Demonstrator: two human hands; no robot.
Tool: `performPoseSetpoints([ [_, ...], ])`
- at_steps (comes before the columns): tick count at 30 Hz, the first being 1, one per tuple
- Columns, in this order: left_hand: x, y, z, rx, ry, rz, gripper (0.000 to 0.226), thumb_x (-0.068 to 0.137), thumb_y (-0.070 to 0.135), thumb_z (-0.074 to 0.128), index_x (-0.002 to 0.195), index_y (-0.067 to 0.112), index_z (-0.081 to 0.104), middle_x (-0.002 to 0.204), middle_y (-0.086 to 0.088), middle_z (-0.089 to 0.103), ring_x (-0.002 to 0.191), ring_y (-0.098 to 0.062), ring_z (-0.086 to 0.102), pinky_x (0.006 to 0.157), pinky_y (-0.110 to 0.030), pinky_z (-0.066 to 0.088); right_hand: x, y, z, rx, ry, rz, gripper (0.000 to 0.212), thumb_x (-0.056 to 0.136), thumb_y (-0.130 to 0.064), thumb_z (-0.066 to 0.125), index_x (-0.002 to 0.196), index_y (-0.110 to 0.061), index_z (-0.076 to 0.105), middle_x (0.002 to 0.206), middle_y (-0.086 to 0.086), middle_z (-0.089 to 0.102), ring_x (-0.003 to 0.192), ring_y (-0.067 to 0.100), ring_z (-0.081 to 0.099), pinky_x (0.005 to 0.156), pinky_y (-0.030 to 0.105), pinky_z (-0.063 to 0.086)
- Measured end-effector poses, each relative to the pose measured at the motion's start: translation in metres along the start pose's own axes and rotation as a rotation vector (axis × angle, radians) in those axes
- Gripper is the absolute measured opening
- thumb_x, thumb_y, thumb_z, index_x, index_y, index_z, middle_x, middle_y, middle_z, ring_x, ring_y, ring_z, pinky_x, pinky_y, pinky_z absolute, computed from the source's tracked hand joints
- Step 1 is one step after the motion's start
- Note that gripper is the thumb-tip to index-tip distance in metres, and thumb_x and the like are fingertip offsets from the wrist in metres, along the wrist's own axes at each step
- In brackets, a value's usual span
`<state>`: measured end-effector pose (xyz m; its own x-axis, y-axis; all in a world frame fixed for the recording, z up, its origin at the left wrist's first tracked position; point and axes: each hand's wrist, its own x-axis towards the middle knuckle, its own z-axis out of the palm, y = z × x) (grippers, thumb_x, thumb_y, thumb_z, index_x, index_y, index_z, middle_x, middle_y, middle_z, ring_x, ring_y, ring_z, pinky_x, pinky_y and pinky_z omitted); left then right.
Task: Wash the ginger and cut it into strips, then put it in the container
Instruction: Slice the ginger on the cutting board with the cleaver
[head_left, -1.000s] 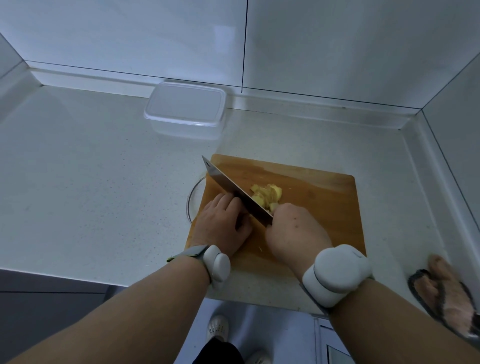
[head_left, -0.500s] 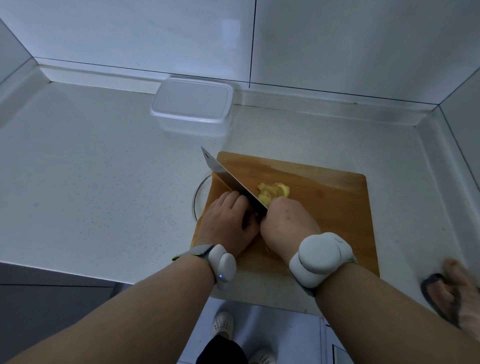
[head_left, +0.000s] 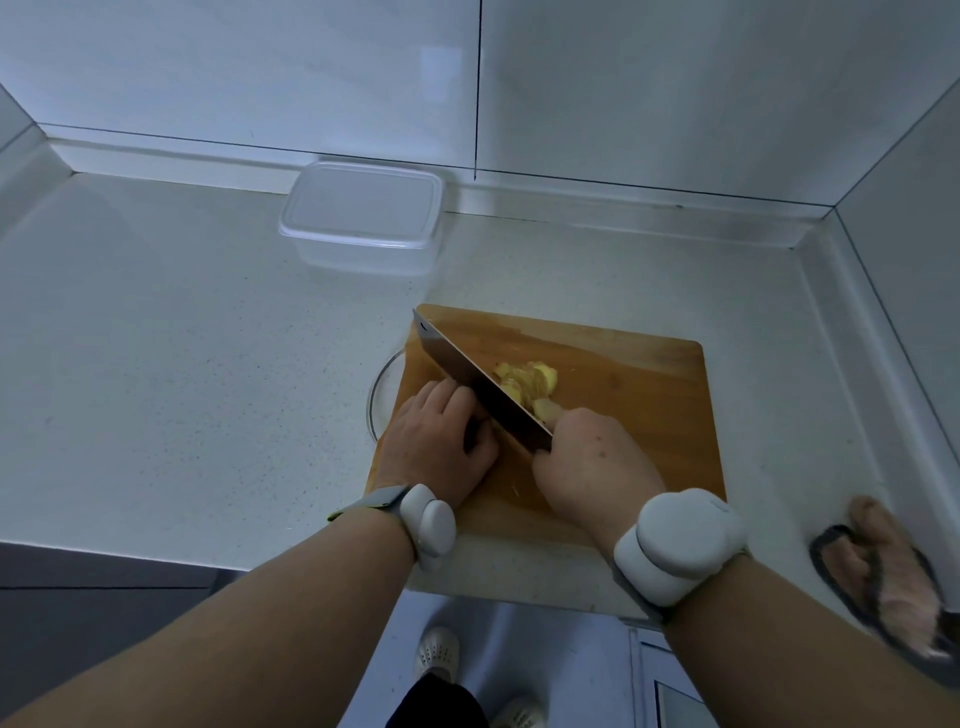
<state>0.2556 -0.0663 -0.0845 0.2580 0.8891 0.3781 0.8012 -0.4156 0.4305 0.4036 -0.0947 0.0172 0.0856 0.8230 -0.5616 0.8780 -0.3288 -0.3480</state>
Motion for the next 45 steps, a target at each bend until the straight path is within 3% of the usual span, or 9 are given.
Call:
performPoseSetpoints([
  [6, 0.000, -0.001, 0.001, 0.004, -0.019, -0.004, 0.019, 0.080, 0.032, 0.052, 0.079, 0.014, 0.057, 0.078, -0.001, 0.058, 0.070, -0.020, 0.051, 0.059, -0.029, 0.045, -0.007, -0.001, -0.004, -0.002, 0.000, 0.003, 0.005, 0.094, -0.014, 0.051, 0.094, -0.020, 0.052, 0.077, 0.001, 0.055, 0.063, 0.018, 0.054, 0.054, 0.028, 0.042],
  [17, 0.000, 0.000, -0.001, 0.011, -0.034, -0.001, 0.020, 0.079, 0.033, 0.050, 0.081, 0.015, 0.057, 0.080, -0.001, 0.059, 0.071, -0.021, 0.053, 0.060, -0.029, 0.045, -0.007, 0.000, -0.004, -0.008, 0.000, -0.007, 0.010, 0.095, -0.015, 0.050, 0.103, -0.021, 0.055, 0.080, 0.001, 0.059, 0.067, 0.017, 0.059, 0.058, 0.028, 0.049],
  [21, 0.000, -0.001, -0.001, 0.021, -0.044, -0.006, 0.021, 0.080, 0.035, 0.050, 0.082, 0.015, 0.058, 0.082, -0.001, 0.060, 0.073, -0.020, 0.054, 0.062, -0.027, 0.043, -0.007, -0.001, -0.003, -0.019, -0.005, 0.000, 0.016, 0.096, -0.014, 0.050, 0.109, -0.017, 0.058, 0.079, 0.001, 0.058, 0.063, 0.015, 0.055, 0.052, 0.025, 0.042],
  [28, 0.000, -0.001, 0.001, 0.011, -0.030, -0.010, 0.022, 0.080, 0.035, 0.051, 0.082, 0.014, 0.059, 0.082, -0.001, 0.061, 0.073, -0.019, 0.053, 0.063, -0.025, 0.041, 0.000, -0.005, 0.003, -0.037, -0.002, 0.027, 0.019, 0.096, -0.013, 0.050, 0.114, -0.015, 0.058, 0.080, 0.002, 0.060, 0.063, 0.016, 0.056, 0.053, 0.025, 0.043],
  [38, 0.001, -0.003, 0.002, 0.008, -0.009, 0.014, 0.021, 0.079, 0.032, 0.052, 0.082, 0.013, 0.059, 0.081, -0.002, 0.060, 0.073, -0.019, 0.053, 0.062, -0.026, 0.043, 0.018, -0.011, 0.011, 0.009, -0.008, 0.058, 0.013, 0.096, -0.013, 0.051, 0.107, -0.014, 0.059, 0.085, 0.004, 0.062, 0.069, 0.020, 0.060, 0.061, 0.030, 0.050],
  [45, 0.001, 0.000, 0.000, -0.001, 0.024, 0.031, 0.022, 0.080, 0.033, 0.050, 0.081, 0.012, 0.058, 0.079, -0.003, 0.060, 0.070, -0.019, 0.052, 0.062, -0.022, 0.037, 0.029, -0.026, 0.011, -0.028, -0.008, 0.046, 0.025, 0.097, -0.013, 0.048, 0.075, -0.013, 0.058, 0.069, 0.002, 0.055, 0.055, 0.017, 0.049, 0.048, 0.025, 0.039],
])
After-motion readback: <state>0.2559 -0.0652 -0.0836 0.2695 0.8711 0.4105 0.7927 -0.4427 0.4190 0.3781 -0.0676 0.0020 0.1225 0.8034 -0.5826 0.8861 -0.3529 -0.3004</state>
